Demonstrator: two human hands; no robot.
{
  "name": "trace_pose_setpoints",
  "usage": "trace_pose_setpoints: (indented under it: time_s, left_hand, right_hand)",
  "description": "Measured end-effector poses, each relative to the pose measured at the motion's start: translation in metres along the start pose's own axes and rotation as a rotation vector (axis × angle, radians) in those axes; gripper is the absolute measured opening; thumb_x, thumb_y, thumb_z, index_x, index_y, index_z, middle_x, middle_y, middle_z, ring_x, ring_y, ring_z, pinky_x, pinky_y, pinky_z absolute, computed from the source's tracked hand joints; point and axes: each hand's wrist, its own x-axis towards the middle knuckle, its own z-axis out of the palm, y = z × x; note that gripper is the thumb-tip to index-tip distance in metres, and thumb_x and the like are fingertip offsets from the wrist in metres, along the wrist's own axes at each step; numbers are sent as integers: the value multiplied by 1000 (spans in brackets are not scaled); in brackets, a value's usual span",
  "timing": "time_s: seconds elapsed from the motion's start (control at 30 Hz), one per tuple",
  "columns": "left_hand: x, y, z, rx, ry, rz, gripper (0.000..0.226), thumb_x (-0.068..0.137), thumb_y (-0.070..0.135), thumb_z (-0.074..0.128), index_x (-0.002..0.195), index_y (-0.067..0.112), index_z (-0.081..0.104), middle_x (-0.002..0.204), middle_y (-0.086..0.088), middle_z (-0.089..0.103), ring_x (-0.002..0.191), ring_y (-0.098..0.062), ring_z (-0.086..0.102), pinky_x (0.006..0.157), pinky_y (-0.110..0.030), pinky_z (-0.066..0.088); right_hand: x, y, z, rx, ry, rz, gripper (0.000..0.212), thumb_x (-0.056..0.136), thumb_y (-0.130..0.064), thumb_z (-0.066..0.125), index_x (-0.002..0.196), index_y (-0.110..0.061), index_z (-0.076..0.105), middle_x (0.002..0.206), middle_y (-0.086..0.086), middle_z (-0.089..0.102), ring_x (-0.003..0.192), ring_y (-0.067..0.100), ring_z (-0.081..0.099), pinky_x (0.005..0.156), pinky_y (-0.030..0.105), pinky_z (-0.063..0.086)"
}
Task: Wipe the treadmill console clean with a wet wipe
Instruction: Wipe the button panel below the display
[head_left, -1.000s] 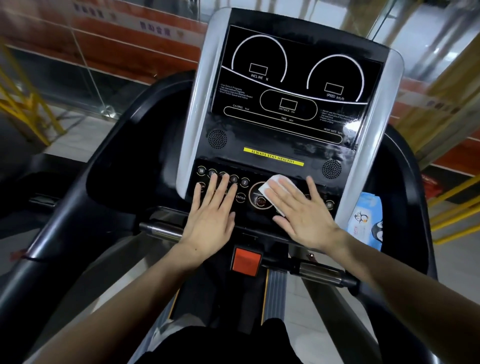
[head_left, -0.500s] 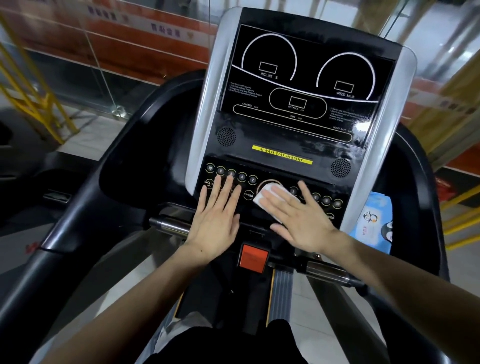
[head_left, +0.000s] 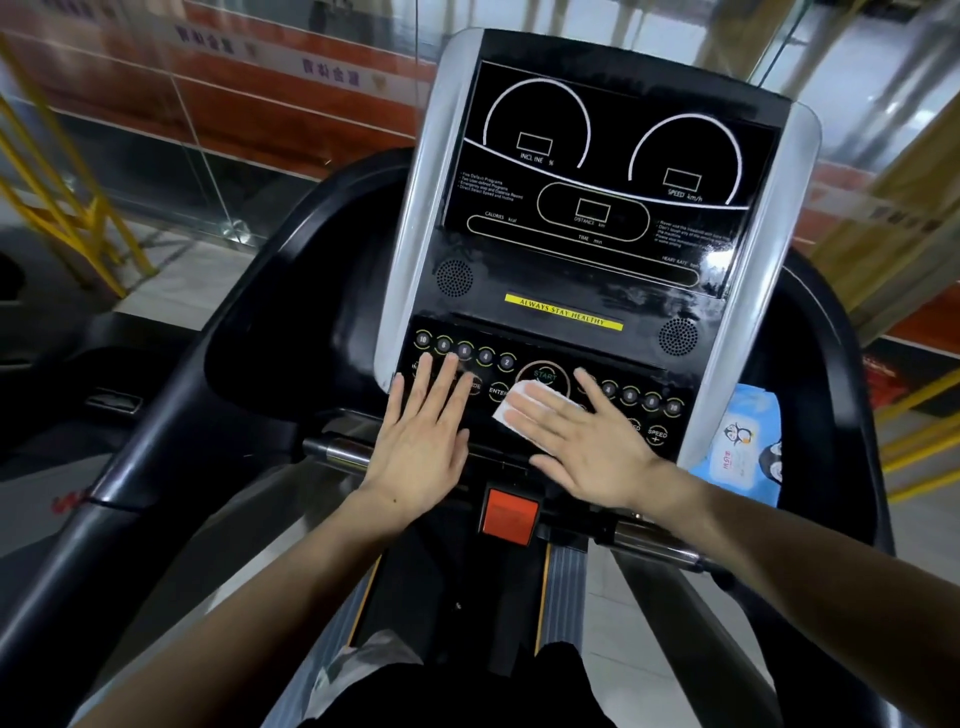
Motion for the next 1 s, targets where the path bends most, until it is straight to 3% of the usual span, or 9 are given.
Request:
trace_pose_setpoints:
  time_s: [0.13, 0.27, 0.43, 0.63, 0.77, 0.87, 1.0]
  left_hand:
    - [0, -9, -1, 9, 2, -5, 69, 104, 33, 45, 164, 15, 17, 174, -8, 1, 160, -31, -10, 128, -58, 6]
    - [-1, -13, -1, 7, -3, -8, 70, 104, 34, 43, 165, 16, 15, 174, -8, -2, 160, -31, -11, 128, -58, 7]
    - [-5, -21, -3, 5, -11, -10, 68, 104, 34, 42, 165, 16, 16, 174, -8, 0, 160, -30, -12, 128, -57, 7]
    - [-4, -32, -6, 5, 5, -11, 67, 104, 34, 43, 164, 15, 19, 174, -9, 5, 160, -31, -10, 129, -57, 7]
    - [-6, -39, -7, -14, 12, -27, 68, 103, 33, 42, 164, 14, 19, 174, -9, 5, 160, -30, -8, 129, -57, 8]
    - [-9, -47, -7, -17, 6, -20, 68, 103, 32, 43, 164, 14, 18, 174, -8, 5, 160, -28, -9, 129, -54, 8]
    - [-9, -53, -9, -43, 0, -30, 70, 103, 31, 45, 165, 15, 16, 174, -10, 2, 160, -24, -9, 129, -53, 6]
  right_hand:
    - [18, 24, -18, -33, 34, 101, 65, 110, -52, 29, 167, -22, 16, 174, -1, 15, 162, 19, 10, 127, 62, -4]
    - [26, -2, -15, 10, 89, 248, 68, 110, -52, 31, 167, -21, 12, 175, 1, 13, 162, 21, 8, 127, 63, -4]
    - [19, -14, -7, 9, 40, 45, 65, 110, -52, 32, 167, -24, 17, 174, -1, 15, 162, 20, 9, 128, 61, -1]
    - [42, 6, -26, 0, 89, 223, 64, 110, -51, 29, 167, -23, 18, 173, 1, 19, 161, 20, 12, 126, 65, -3]
    - [34, -31, -8, 35, 33, 77, 63, 110, -51, 29, 166, -23, 21, 174, 1, 18, 162, 22, 10, 127, 64, 0]
    - [40, -17, -15, 27, 22, 18, 63, 110, -51, 31, 166, -24, 23, 172, -1, 19, 161, 19, 12, 127, 64, -2]
    - [54, 7, -30, 4, 78, 183, 65, 110, -53, 29, 167, -24, 17, 173, -2, 17, 161, 16, 11, 125, 63, -11]
